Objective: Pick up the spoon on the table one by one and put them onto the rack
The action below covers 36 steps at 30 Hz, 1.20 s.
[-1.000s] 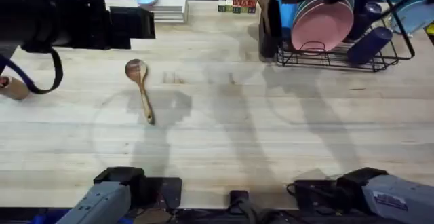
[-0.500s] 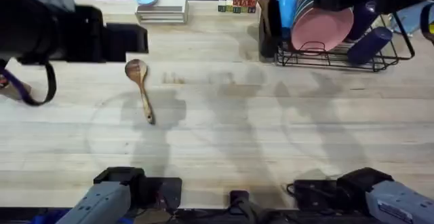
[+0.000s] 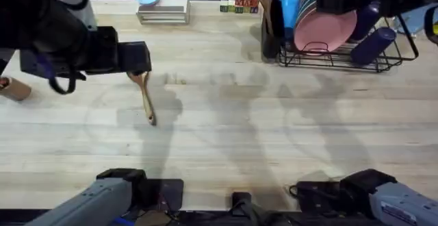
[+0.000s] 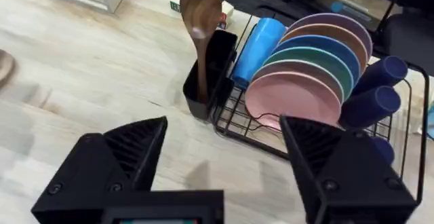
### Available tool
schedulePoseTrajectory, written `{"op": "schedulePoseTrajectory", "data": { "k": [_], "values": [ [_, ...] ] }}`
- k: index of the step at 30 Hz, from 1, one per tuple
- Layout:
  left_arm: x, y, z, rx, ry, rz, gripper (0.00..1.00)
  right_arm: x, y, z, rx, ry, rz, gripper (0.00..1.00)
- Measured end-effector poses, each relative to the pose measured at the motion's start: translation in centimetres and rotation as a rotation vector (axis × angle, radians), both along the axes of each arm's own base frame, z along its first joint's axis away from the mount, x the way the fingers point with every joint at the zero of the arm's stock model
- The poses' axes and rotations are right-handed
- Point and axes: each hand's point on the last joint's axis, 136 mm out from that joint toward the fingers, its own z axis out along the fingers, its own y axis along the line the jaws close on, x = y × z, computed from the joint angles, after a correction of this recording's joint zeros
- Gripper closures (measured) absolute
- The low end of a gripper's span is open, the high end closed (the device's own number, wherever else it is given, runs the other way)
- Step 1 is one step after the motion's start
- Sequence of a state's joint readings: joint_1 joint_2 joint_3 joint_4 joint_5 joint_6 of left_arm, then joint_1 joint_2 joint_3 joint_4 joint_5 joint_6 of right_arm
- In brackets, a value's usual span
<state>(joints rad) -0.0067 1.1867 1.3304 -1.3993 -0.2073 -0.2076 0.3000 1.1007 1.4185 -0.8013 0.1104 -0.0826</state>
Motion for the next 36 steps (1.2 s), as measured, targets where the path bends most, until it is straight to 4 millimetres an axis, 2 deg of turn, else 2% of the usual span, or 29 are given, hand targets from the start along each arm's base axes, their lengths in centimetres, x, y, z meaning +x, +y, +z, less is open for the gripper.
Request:
{"op": "schedulePoseTrajectory", "data": {
  "k": [7, 10, 16, 17, 23, 24, 27, 30, 36],
  "values": [
    [1.4, 0.0, -1.0, -0.034, -0.021, 0.106, 0.007, 0.0, 0.0, 0.0, 0.0, 0.001, 0.0, 0.004],
    [1.8, 0.0, -2.1, -0.046, -0.03, 0.141, 0.007, 0.0, 0.0, 0.0, 0.0, 0.001, 0.0, 0.004],
    [2.2, 0.0, -6.0, -0.054, -0.022, 0.167, 0.008, 0.0, 0.0, 0.0, -0.002, 0.001, 0.001, 0.003],
    [2.5, 0.0, -7.6, -0.056, -0.026, 0.173, 0.007, 0.0, 0.0, 0.0, -0.007, 0.0, 0.004, 0.005],
    [3.1, 0.0, -10.4, -0.06, -0.053, 0.176, 0.007, 0.0, 0.0, 0.0, -0.008, 0.0, 0.005, 0.004],
    [3.2, -0.1, -12.2, -0.067, -0.069, 0.177, 0.007, 0.0, 0.0, 0.0, -0.011, -0.001, 0.007, 0.003],
    [3.7, -0.2, -12.8, -0.072, -0.091, 0.175, 0.007, 0.0, 0.0, 0.0, -0.013, -0.001, 0.008, 0.004],
    [4.8, -0.1, -12.5, -0.075, -0.144, 0.171, 0.008, 0.0, 0.0, 0.0, -0.013, -0.001, 0.008, 0.004],
    [4.6, 1.5, -12.8, -0.087, -0.138, 0.229, 0.007, 0.0, 0.0, 0.0, -0.014, -0.001, 0.009, 0.004]
  ]
}}
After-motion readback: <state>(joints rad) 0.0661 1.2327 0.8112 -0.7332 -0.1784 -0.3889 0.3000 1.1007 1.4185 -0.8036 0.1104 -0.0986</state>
